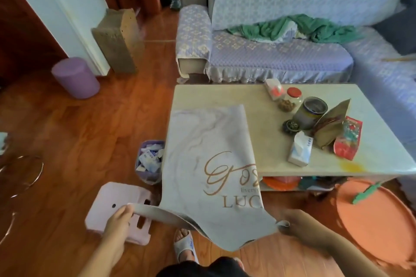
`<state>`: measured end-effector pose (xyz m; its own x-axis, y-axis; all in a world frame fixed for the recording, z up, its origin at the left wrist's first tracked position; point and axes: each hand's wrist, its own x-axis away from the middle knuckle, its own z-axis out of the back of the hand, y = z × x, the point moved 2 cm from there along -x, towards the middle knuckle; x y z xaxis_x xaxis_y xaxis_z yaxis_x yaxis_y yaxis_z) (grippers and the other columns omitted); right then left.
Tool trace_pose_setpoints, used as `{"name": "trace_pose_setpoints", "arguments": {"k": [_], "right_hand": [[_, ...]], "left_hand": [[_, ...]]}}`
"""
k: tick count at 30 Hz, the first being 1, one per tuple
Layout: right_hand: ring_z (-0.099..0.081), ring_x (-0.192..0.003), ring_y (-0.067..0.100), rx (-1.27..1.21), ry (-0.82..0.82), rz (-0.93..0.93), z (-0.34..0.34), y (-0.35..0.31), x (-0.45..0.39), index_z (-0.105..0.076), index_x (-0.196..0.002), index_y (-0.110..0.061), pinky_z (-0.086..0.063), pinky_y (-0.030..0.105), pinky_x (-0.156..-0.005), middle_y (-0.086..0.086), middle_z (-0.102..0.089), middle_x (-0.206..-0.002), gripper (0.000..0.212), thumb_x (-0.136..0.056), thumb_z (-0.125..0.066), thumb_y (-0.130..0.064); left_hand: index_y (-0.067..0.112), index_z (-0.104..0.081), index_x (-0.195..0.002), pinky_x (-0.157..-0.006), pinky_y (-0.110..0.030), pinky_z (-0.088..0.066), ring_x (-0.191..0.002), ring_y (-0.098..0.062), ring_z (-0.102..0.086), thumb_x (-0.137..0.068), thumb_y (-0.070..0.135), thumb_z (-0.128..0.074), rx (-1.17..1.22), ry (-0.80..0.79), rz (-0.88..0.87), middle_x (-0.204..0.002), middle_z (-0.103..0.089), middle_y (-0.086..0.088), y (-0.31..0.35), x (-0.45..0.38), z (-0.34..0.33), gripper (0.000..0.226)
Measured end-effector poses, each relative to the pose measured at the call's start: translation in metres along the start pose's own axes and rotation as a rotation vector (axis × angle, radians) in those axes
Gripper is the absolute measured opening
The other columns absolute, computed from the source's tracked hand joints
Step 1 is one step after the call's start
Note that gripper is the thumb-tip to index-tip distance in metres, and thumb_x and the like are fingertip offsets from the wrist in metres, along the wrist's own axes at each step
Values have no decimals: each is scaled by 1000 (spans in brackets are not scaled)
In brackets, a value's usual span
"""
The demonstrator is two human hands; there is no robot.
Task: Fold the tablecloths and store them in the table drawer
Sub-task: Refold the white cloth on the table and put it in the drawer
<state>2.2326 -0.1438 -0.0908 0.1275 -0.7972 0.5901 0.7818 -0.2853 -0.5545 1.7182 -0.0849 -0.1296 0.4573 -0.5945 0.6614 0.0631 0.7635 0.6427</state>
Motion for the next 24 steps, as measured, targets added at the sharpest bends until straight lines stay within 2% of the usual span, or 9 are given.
{"name": "trace_pose_setpoints", "arguments": {"k": [3, 6, 9, 11, 13, 16, 19, 21, 24], "right_hand": [[-61, -72, 8, -68, 35, -52, 20, -16, -10, -66, -78, -18, -47, 25, -68, -3, -69, -80, 13, -86, -75, -24], [-56, -70, 13, -212, 181, -86, 42, -31, -29, -60, -78, -13, -44, 28, -65, 1, -62, -75, 18, -93, -69, -15], [-64, -81, 23, -350, 339, -156, 66, -40, -63, -63, -92, -6, -52, 43, -78, 17, -68, -88, 15, -99, -61, -19], [-67, -85, 28, -411, 398, -189, 85, -45, -96, -64, -96, -9, -54, 54, -82, 17, -70, -90, 15, -98, -63, -24], [-66, -83, 33, -411, 465, -246, 109, -56, -139, -63, -95, -12, -54, 56, -78, 14, -68, -88, 27, -90, -69, -38], [-53, -74, 26, -368, 550, -290, 158, -86, -217, -54, -87, 0, -45, 43, -66, 9, -56, -80, 26, -94, -64, -24], [-64, -78, 30, -367, 641, -276, 197, -89, -334, -66, -92, -5, -56, 43, -71, 13, -68, -88, 17, -94, -63, -21], [-63, -69, 35, -396, 740, -253, 201, -65, -417, -67, -91, -5, -51, 38, -57, 17, -67, -83, 17, -94, -63, -21], [-53, -67, 29, -381, 775, -330, 174, -13, -514, -64, -94, 1, -39, 33, -55, 20, -60, -81, 26, -97, -59, -24]], "left_hand": [[9, -54, -140, -100, -41, -41, -132, -38, -50, -107, 32, -49, 14, -50, -67, -131, -57, -10, 22, 4, -2, 41], [13, -52, -144, -109, -44, -39, -136, -35, -49, -104, 40, -51, 49, -25, -79, -144, -54, -10, 41, -10, -2, 47], [21, -53, -144, -114, -50, -37, -133, -30, -52, -97, 56, -51, 41, -16, -127, -144, -55, -4, 78, -36, -7, 59], [20, -53, -143, -112, -50, -40, -130, -28, -55, -102, 47, -50, 24, -60, -215, -139, -59, -2, 119, -60, -17, 50], [17, -56, -140, -105, -45, -46, -126, -27, -58, -103, 40, -52, 78, -86, -274, -130, -63, -2, 166, -96, -35, 44], [17, -58, -140, -95, -37, -48, -125, -24, -56, -104, 39, -54, 116, -60, -308, -132, -61, -1, 243, -165, -81, 42], [12, -61, -137, -99, -34, -43, -119, -20, -55, -105, 38, -51, 46, 27, -433, -130, -60, 0, 308, -255, -148, 43], [9, -65, -129, -88, -31, -42, -105, -20, -54, -106, 38, -48, -35, 46, -513, -115, -62, -3, 328, -317, -201, 41], [3, -69, -114, -80, -35, -43, -99, -29, -60, -106, 32, -46, -251, 39, -533, -106, -67, -13, 305, -401, -266, 38]]}}
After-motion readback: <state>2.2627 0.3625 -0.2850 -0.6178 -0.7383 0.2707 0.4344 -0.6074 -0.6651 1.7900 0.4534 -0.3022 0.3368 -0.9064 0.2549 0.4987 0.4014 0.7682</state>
